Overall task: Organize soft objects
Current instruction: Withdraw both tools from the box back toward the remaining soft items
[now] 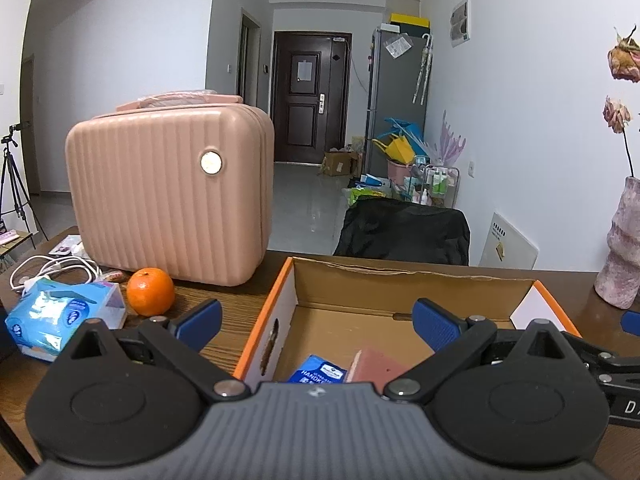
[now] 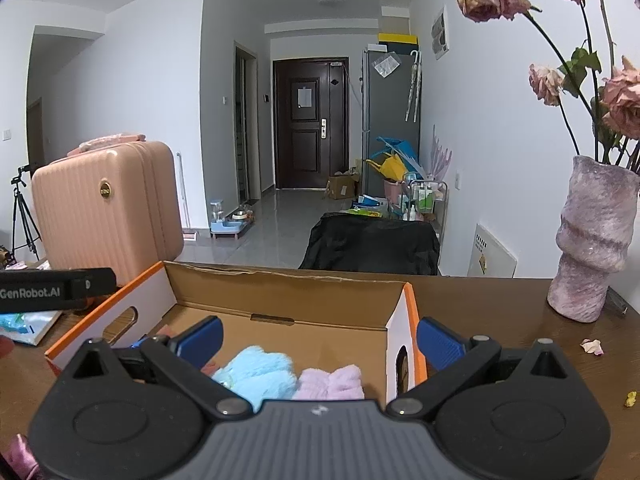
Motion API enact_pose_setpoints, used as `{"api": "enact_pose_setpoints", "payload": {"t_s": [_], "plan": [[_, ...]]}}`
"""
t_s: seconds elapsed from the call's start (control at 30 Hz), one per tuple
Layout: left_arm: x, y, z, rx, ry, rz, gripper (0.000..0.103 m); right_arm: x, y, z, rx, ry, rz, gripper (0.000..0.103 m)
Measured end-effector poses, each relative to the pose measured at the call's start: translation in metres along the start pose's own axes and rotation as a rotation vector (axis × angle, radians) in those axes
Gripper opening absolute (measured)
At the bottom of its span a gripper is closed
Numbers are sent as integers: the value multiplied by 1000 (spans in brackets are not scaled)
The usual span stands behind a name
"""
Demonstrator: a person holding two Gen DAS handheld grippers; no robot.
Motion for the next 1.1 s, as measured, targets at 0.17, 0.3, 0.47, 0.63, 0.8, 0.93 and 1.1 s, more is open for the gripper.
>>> {"api": "enact_pose_setpoints", "payload": {"t_s": [0.17,0.3,0.47,0.63,0.8,0.93,1.1], "plan": [[2,-14,0,4,13,19,103,0,-13,-2,0,-9,14,103],[5,-26,2,6,29,28,103,1,-24,-3,-2,-7,25,103],[9,-39,2,6,33,40,103,4,-39,-3,2,3,38,103],[13,-52,1,8,44,54,103,9,-50,-2,9,22,40,103],[20,-67,0,14,62,63,103,15,-61,2,15,47,40,103],[27,-78,0,22,74,68,103,20,-73,3,18,58,51,103],[34,-93,-1,35,85,87,103,27,-87,0,7,62,57,103]]}}
Point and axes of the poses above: each gripper's, at about its wrist camera, not at the fingertips, and y roughly the way its jaws point, z to its right, x to its underside, the point moved 5 cm from there along y, roughly the way its jaws point, and after that the axes turned 4 degrees about x, right-handed, at the moved point
